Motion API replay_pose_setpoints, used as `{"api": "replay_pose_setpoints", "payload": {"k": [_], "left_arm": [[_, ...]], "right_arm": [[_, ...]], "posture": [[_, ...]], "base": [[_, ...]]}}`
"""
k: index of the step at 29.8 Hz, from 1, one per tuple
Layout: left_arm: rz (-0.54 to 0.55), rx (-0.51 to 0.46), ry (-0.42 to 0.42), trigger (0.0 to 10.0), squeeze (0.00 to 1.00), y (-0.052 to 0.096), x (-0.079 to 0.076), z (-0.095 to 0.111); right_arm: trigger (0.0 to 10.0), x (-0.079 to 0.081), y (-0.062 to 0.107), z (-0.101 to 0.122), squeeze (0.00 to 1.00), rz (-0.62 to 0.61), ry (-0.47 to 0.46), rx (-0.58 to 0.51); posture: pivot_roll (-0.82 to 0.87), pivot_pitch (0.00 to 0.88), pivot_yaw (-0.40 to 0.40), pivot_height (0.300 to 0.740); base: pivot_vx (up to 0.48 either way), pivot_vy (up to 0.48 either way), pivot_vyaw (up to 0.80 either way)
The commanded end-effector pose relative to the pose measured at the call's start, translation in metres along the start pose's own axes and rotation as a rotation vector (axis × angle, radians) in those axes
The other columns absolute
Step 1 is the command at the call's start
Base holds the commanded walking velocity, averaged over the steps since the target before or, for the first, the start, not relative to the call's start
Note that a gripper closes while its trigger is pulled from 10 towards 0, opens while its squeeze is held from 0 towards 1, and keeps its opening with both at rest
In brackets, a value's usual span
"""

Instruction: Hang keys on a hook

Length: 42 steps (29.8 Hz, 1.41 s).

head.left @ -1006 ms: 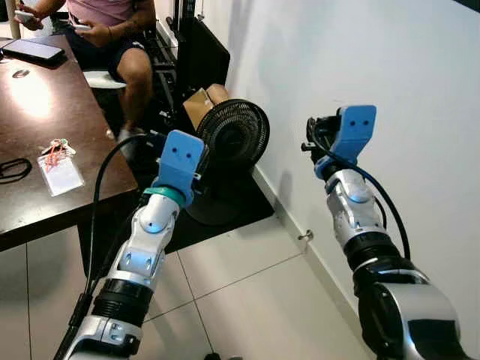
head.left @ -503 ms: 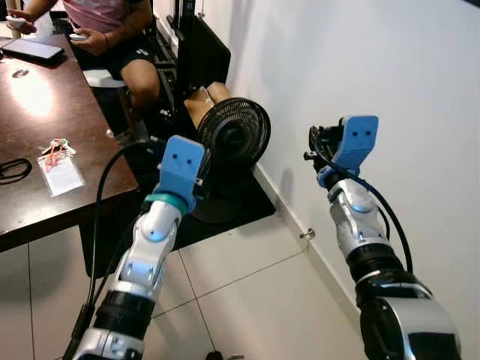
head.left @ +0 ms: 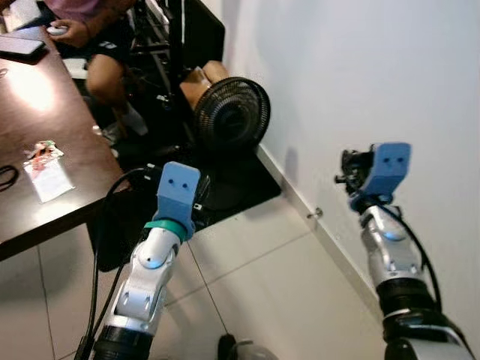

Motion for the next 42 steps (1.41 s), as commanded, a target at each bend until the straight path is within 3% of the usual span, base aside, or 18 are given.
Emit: {"api": "replay_pose_setpoints", "payload": {"k": [1, 4, 8, 10, 12, 13, 15, 21, 26, 29, 35, 37, 42], "left_arm": [[0.005, 0.005, 0.008, 10.0, 0.0, 0.001, 0.004, 0.001], [-0.007, -0.011, -0.044, 10.0, 0.0, -0.005, 0.006, 0.0], [-0.009, -0.015, -0.033, 10.0, 0.0, -0.005, 0.005, 0.002], [0.001, -0.012, -0.03, 10.0, 0.0, -0.004, 0.004, 0.001], [0.049, 0.008, 0.012, 10.0, 0.0, -0.002, 0.004, 0.0], [0.049, 0.008, 0.012, 10.0, 0.0, -0.002, 0.004, 0.0], [0.06, -0.014, 0.016, 10.0, 0.0, -0.005, 0.007, 0.008], [0.077, -0.012, -0.026, 10.0, 0.0, -0.006, 0.018, 0.007], [0.071, -0.006, -0.066, 10.0, 0.0, -0.004, 0.022, 0.004], [0.139, 0.022, -0.065, 10.0, 0.0, 0.003, 0.035, 0.0], [0.154, 0.039, -0.053, 10.0, 0.0, 0.007, 0.038, -0.003], [0.134, 0.07, -0.105, 10.0, 0.0, 0.017, 0.036, -0.012], [0.086, 0.092, -0.162, 10.0, 0.0, 0.024, 0.031, -0.021]], "right_arm": [[10.0, 0.004, -0.004, 0.004, 0.0, 0.017, -0.005, 0.003], [10.0, -0.012, -0.001, 0.004, 0.0, -0.035, 0.032, -0.004], [10.0, -0.012, 0.003, 0.004, 0.0, -0.036, 0.024, -0.006], [10.0, -0.006, 0.007, 0.0, 0.0, 0.006, 0.041, 0.005], [10.0, 0.018, 0.007, 0.0, 0.0, 0.118, 0.033, 0.025], [10.0, 0.018, 0.007, 0.0, 0.0, 0.118, 0.033, 0.025], [10.0, 0.039, 0.0, 0.011, 0.0, 0.214, 0.016, 0.006], [10.0, 0.052, -0.009, 0.008, 0.0, 0.22, -0.022, 0.001], [10.0, 0.06, -0.009, 0.001, 0.0, 0.215, -0.045, 0.017], [10.0, 0.087, -0.004, -0.008, 0.0, 0.356, -0.028, 0.065], [10.0, 0.094, -0.004, -0.009, 0.0, 0.386, -0.028, 0.074], [10.0, 0.107, 0.003, -0.014, 0.0, 0.434, -0.043, 0.098], [10.0, 0.108, 0.021, -0.027, 0.0, 0.445, -0.035, 0.126]], "posture": [[0.05, 0.101, -0.007, 0.74], [0.03, 0.107, 0.001, 0.74], [0.02, 0.109, -0.004, 0.74], [0.02, 0.109, -0.023, 0.74], [0.0, 0.085, -0.023, 0.74], [0.0, 0.085, -0.023, 0.74], [0.02, 0.083, -0.043, 0.74], [0.07, 0.054, -0.011, 0.74], [0.09, 0.075, -0.03, 0.74], [0.12, 0.078, -0.071, 0.74], [0.12, 0.08, -0.074, 0.74], [0.12, 0.064, -0.051, 0.74], [0.1, 0.055, -0.037, 0.74]], "base": [[0.0, 0.0, 0.0], [0.0, 0.0, 0.0], [0.0, 0.0, 0.0], [0.0, 0.0, 0.0], [0.0, 0.0, 0.0], [0.0, 0.0, 0.0], [0.0, 0.0, 0.0], [0.0, 0.0, 0.0], [0.0, 0.0, 0.0], [0.0, 0.0, 0.0], [0.0, 0.0, 0.0], [0.0, 0.0, 0.0], [0.0, 0.0, 0.0]]}}
Point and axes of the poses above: a point about 5 cm out from each wrist's last joint towards the gripper, its own y axis pointing back from the gripper into the wrist, its own z axis along the axis of the wrist's last joint, x = y × z, the point moved 1 cm from there along -y, pointing out of the wrist towards the gripper, and after that the axes turned 12 degrees about -y, right-handed, at the moved point
